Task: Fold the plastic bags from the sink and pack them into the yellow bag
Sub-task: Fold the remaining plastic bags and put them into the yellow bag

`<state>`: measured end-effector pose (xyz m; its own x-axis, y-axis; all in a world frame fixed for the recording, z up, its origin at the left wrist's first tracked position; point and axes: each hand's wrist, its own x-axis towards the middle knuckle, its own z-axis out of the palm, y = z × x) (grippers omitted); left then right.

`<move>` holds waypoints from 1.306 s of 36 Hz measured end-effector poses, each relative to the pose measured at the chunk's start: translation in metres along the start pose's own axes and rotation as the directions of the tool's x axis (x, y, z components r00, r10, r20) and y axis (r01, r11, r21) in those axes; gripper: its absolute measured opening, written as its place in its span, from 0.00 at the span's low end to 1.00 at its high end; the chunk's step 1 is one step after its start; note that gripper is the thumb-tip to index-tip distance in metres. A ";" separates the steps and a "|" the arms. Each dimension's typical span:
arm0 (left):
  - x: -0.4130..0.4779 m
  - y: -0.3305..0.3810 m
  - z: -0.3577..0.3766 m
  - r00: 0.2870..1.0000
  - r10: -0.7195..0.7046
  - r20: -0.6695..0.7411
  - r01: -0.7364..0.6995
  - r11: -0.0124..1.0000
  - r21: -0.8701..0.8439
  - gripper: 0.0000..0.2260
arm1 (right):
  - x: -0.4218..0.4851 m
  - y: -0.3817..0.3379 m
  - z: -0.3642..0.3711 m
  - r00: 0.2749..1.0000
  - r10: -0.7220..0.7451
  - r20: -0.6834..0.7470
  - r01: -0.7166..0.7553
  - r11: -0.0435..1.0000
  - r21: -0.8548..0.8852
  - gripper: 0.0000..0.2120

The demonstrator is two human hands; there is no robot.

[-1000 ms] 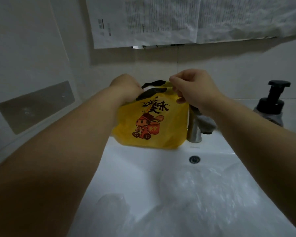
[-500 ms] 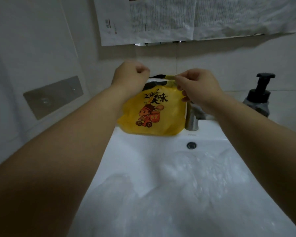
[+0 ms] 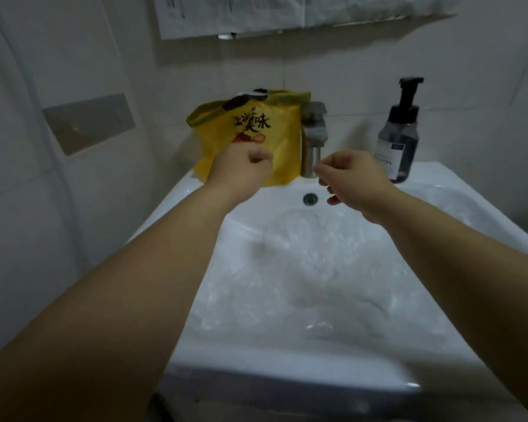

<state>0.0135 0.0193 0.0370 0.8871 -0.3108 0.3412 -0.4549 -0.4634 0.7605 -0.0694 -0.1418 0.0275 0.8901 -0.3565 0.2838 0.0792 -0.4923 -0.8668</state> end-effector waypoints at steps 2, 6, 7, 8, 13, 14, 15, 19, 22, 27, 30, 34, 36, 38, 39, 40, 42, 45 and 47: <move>0.011 0.008 -0.012 0.999 0.018 -0.039 -0.018 1.000 -0.008 0.08 | 0.009 -0.009 -0.005 1.000 -0.021 -0.016 0.021 1.000 -0.013 0.08; 0.030 0.025 -0.034 0.995 0.088 -0.046 -0.077 0.976 0.203 0.22 | 0.036 -0.036 -0.005 0.996 -0.081 -0.037 0.079 0.996 -0.041 0.06; 0.037 0.027 -0.039 0.995 0.095 -0.036 -0.082 0.962 0.260 0.25 | 0.044 -0.042 -0.003 0.994 -0.099 -0.047 0.096 0.994 -0.061 0.05; 0.043 0.028 -0.042 0.994 0.104 -0.030 -0.090 0.948 0.304 0.28 | 0.051 -0.047 -0.002 0.992 -0.117 -0.055 0.113 0.991 -0.076 0.06; 0.085 0.036 -0.052 0.986 0.146 0.078 -0.165 0.849 0.502 0.37 | 0.089 -0.065 0.005 0.980 -0.185 -0.075 0.172 0.974 -0.148 0.07; 0.091 0.039 -0.052 0.984 0.137 0.116 -0.179 0.825 0.537 0.38 | 0.095 -0.066 0.006 0.977 -0.199 -0.081 0.183 0.969 -0.167 0.10; 0.101 0.041 -0.052 0.981 0.121 0.150 -0.186 0.804 0.565 0.38 | 0.103 -0.068 0.008 0.975 -0.207 -0.080 0.190 0.964 -0.184 0.12; 0.133 0.041 -0.049 0.968 0.043 0.246 -0.199 0.729 0.655 0.38 | 0.137 -0.071 0.014 0.974 -0.223 -0.024 0.210 0.942 -0.261 0.20; 0.149 0.037 -0.048 0.945 -0.068 0.321 -0.179 0.713 0.678 0.40 | 0.153 -0.073 0.018 0.974 -0.221 0.052 0.225 0.915 -0.335 0.25; 0.171 0.030 -0.048 0.912 -0.155 0.379 -0.173 0.692 0.701 0.25 | 0.172 -0.072 0.030 0.974 -0.141 0.179 0.207 0.877 -0.434 0.31; 0.183 0.027 -0.047 0.898 -0.218 0.382 -0.144 0.675 0.723 0.08 | 0.181 -0.072 0.037 0.963 -0.080 0.257 0.211 0.820 -0.533 0.27; 0.190 0.027 -0.044 0.911 -0.213 0.352 -0.139 0.646 0.751 0.10 | 0.190 -0.071 0.041 0.964 -0.067 0.257 0.216 0.759 -0.615 0.14; 0.193 0.024 -0.046 0.919 -0.203 0.338 -0.120 0.671 0.732 0.10 | 0.195 -0.068 0.043 0.974 -0.075 0.212 0.193 0.760 -0.621 0.11; 0.194 0.020 -0.049 0.940 -0.151 0.306 -0.101 0.733 0.672 0.07 | 0.198 -0.064 0.044 0.982 -0.081 0.168 0.170 0.758 -0.630 0.11; 0.193 0.018 -0.052 0.951 -0.115 0.287 -0.095 0.774 0.626 0.06 | 0.198 -0.063 0.045 0.985 -0.086 0.149 0.162 0.758 -0.632 0.11; 0.191 0.017 -0.053 0.960 -0.078 0.270 -0.096 0.812 0.576 0.09 | 0.197 -0.063 0.045 0.987 -0.094 0.132 0.156 0.763 -0.627 0.12; 0.185 0.017 -0.057 0.967 -0.024 0.255 -0.107 0.865 0.490 0.19 | 0.193 -0.064 0.045 0.987 -0.116 0.109 0.158 0.792 -0.589 0.14; 0.168 0.020 -0.063 0.966 0.040 0.254 -0.131 0.927 0.352 0.30 | 0.179 -0.067 0.043 0.982 -0.169 0.081 0.186 0.825 -0.533 0.21; 0.157 0.025 -0.067 0.970 0.115 0.213 -0.174 0.944 0.282 0.30 | 0.169 -0.070 0.041 0.978 -0.204 0.049 0.201 0.844 -0.497 0.21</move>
<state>0.1467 0.0146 0.1462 0.7916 -0.5317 0.3011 -0.6056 -0.6171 0.5025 0.0943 -0.1353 0.1189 0.8764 -0.2090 0.4337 0.0227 -0.8819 -0.4710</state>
